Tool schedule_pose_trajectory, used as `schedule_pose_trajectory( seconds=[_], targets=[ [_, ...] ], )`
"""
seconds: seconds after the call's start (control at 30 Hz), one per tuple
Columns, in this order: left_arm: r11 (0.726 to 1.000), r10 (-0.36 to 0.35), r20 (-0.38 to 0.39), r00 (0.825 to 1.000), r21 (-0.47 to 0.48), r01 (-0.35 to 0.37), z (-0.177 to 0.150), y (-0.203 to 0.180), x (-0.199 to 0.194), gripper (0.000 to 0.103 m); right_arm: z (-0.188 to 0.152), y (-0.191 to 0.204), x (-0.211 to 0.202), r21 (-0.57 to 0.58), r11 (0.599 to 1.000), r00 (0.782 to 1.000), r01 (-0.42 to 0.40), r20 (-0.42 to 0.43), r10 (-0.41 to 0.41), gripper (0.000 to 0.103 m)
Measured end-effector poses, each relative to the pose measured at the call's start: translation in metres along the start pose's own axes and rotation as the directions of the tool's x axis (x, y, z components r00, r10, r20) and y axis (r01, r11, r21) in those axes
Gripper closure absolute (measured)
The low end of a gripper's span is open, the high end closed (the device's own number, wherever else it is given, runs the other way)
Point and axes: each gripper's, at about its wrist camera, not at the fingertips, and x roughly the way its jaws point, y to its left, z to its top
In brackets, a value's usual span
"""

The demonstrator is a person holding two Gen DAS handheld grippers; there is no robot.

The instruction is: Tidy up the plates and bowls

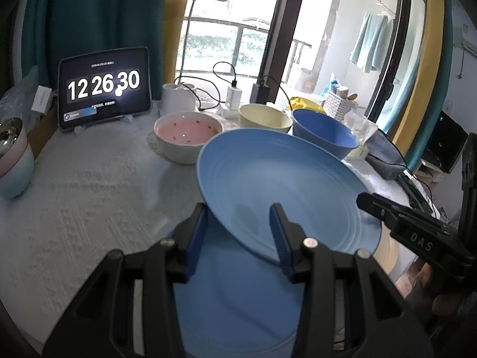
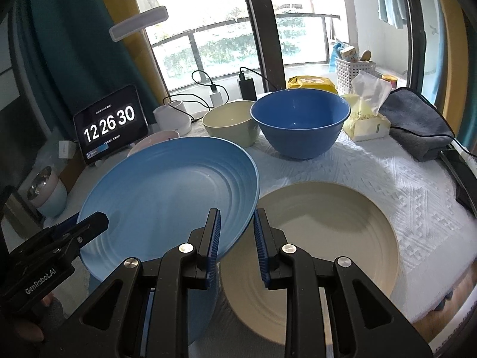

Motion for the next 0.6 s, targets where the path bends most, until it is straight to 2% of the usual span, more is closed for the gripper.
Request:
schedule_pose_trajectory(
  seconds=[0.6],
  targets=[
    [1.0,0.028,0.018,0.999,0.011,-0.028,-0.027,0.009,-0.038,0.059,-0.028,0.021,-0.021,-0.024,1.0,1.0,-0.019,-0.01,0.019,0.078]
  ],
)
